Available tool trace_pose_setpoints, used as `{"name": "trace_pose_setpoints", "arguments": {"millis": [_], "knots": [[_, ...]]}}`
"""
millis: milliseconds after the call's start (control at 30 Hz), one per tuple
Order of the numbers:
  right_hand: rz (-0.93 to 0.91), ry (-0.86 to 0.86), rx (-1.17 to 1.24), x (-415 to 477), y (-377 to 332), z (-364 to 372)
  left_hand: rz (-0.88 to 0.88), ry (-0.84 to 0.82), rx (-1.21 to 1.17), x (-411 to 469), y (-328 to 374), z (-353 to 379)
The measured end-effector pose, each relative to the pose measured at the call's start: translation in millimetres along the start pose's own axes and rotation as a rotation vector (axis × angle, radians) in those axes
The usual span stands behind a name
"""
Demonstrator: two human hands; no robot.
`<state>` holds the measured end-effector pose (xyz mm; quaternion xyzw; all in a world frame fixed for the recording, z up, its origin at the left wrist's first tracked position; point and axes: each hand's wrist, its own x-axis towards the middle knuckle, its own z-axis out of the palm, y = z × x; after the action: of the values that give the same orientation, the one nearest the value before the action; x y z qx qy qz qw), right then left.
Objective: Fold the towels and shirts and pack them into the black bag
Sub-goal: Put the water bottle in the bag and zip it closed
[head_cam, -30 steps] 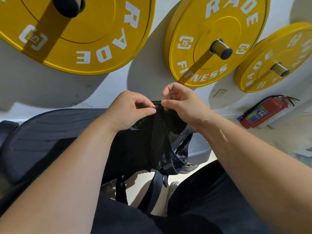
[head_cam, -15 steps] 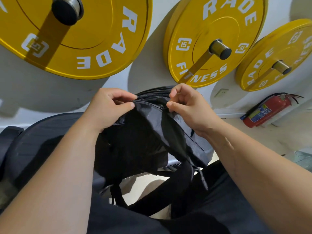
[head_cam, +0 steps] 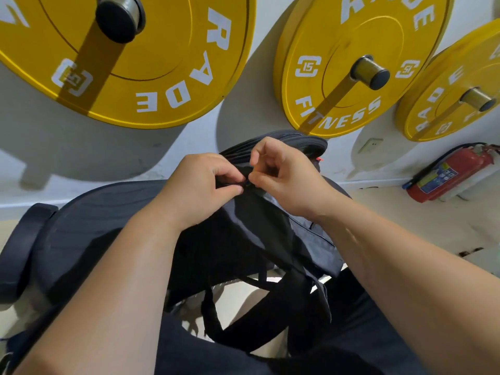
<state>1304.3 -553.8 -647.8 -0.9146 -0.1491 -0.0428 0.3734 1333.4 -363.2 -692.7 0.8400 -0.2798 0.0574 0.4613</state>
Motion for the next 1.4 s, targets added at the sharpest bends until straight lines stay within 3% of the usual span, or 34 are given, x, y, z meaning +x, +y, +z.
{"name": "trace_pose_setpoints", "arguments": {"millis": [133,400,500,600,700,800,1033,1400], "knots": [[-0.057,0.02,-0.146,4.9,-2.8,7.6,-0.038,0.05,0.049,-2.3,-3.7,0.1],[-0.103,0.063,-0.029,7.6,-14.1,0.1,-0.024,0.214,0.077,-14.4,-12.4,-28.5],[-0.082,0.155,0.024,7.0,-9.0,-21.4,-0.176,0.267,0.069,-19.7,-26.4,-44.8],[-0.083,0.168,0.064,5.5,-10.2,-35.3,-0.303,0.161,0.022,-19.3,-20.8,-49.8],[-0.119,0.124,0.073,2.0,-17.6,-35.8,-0.182,0.124,-0.042,-8.8,13.9,-46.3],[-0.137,0.107,0.098,0.2,-21.1,-36.8,0.013,0.072,0.122,7.1,49.6,-31.7],[-0.114,0.06,0.071,-6.9,-9.6,-42.6,0.052,0.029,0.369,22.7,64.1,-3.5],[-0.049,0.357,0.173,38.0,-5.2,-47.1,0.158,-0.022,0.786,54.9,55.1,-60.1]]}}
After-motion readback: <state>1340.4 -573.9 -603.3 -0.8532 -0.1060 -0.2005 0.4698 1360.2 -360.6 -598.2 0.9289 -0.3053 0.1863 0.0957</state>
